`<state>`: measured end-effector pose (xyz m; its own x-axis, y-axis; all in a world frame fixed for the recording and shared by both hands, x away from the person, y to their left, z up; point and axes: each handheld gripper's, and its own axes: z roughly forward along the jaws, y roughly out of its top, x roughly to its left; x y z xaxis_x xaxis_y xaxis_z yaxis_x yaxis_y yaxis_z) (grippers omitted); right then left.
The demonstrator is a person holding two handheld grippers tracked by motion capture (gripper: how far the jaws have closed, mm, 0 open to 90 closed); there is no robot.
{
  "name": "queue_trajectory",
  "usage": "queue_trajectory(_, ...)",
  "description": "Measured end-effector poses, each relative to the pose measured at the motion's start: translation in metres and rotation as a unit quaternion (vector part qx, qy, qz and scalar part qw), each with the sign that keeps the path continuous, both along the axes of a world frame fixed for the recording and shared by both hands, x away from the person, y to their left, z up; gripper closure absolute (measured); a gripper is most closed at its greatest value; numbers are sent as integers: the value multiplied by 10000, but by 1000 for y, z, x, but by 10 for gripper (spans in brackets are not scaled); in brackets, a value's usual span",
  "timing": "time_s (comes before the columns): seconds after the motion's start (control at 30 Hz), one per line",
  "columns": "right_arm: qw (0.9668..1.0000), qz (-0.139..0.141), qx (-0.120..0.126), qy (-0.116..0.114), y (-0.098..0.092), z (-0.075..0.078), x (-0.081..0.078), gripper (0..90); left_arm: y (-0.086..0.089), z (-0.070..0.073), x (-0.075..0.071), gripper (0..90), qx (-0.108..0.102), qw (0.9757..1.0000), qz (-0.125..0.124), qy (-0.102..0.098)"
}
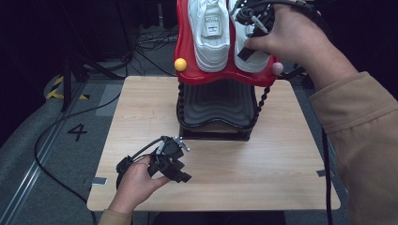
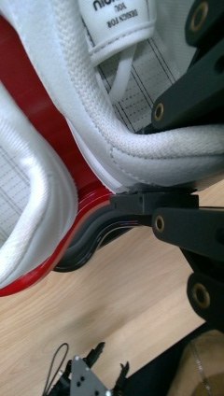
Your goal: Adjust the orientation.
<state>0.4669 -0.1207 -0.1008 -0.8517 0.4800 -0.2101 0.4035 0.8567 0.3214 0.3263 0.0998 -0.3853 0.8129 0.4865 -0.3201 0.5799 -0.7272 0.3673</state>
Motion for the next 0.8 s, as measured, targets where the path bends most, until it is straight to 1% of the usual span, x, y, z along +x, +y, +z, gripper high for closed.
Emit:
queue_trajectory(0.07,10000,1,-67,-19,2,-6,1,770,0,1,-1,469,-5,10000,-18,-9)
queue_trajectory(0.2,9999,70,-112,-30,4,-14,3,769,1,2,-2,469,-2,10000,16,-14)
queue_trajectory(0.23,9999,66,-137,-66,5,-14,3,768,2,1,-2,469,-3,10000,16,-10)
queue_trajectory(0.4,9998,68,-168,-82,7,-14,4,768,2,-1,-3,469,14,10000,52,18)
queue_trajectory(0.47,9997,72,-155,-162,8,-15,5,768,4,1,-4,469,-4,10000,56,1)
queue_trajectory(0.5,9994,41,-253,-237,10,-17,7,769,4,1,-4,469,-15,10000,52,0)
queue_trajectory(0.53,9992,31,-289,-274,10,-18,9,769,4,1,-4,469,-15,10000,52,0)
queue_trajectory(0.67,9994,68,-248,-220,10,-18,11,769,5,-1,-3,469,-6,10000,69,25)
queue_trajectory(0.77,9992,62,-283,-263,12,-18,9,768,4,-3,-3,469,36,9999,83,60)
queue_trajectory(0.8,9993,46,-245,-264,11,-18,9,768,3,-3,-3,469,43,9999,60,74)
